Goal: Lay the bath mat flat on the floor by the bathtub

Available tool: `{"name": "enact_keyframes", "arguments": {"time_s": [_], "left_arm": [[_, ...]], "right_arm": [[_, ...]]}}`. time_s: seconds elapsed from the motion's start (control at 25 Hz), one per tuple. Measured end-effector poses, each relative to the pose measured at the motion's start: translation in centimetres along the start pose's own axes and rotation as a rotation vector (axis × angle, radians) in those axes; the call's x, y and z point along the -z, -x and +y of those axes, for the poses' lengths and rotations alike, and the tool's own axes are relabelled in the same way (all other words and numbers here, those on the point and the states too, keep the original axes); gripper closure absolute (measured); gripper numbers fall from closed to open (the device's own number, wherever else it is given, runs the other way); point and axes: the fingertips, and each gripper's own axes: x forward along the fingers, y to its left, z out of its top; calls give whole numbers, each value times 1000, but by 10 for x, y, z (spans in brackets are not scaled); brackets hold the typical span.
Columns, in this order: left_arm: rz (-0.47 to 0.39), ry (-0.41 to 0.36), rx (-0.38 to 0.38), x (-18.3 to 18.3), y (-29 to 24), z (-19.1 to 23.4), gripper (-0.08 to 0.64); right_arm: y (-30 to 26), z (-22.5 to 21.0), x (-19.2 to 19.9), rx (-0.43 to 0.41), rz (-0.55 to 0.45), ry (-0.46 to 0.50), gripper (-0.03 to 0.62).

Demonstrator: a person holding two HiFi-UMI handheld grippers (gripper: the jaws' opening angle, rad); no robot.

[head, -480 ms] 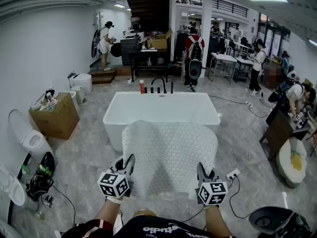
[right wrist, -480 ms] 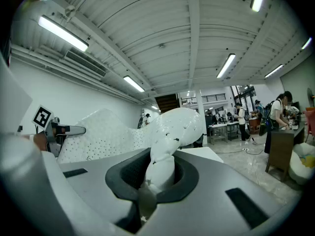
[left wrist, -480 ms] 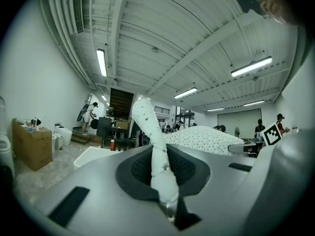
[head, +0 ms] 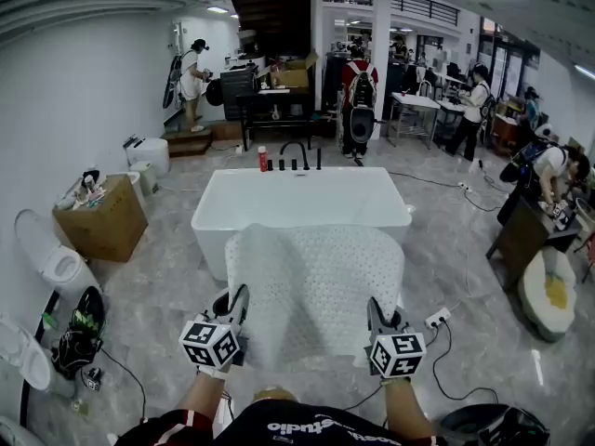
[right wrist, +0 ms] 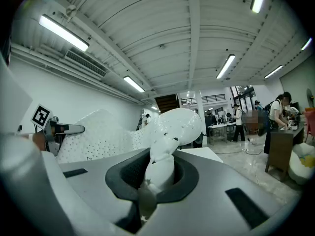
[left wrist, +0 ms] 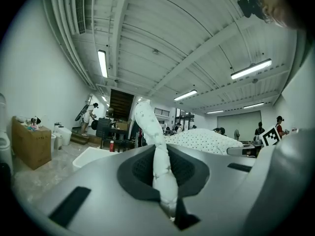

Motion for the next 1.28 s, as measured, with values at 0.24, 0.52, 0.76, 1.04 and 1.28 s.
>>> {"name": "enact_keyframes", "arguments": {"time_s": [0.24,0.52,0.76,1.04,1.28], "left_arm": [[4,-5,3,-3,3,-2,532],[7,0,-1,-6,4,0,534],[-3,22,5,-6,1,-3,534],[12,30,25,-6,-2,-6,534],[21,17,15,-12,-8,-12,534]], "right_arm": [[3,2,-5,-1,-8,4,549],[7,3,-10,12,-22,17,549],[7,2,-12,9,-24,18,548],[5,-1,-14,6,-14,2,548],[8,-7,-26,4,-19,2,548]]}}
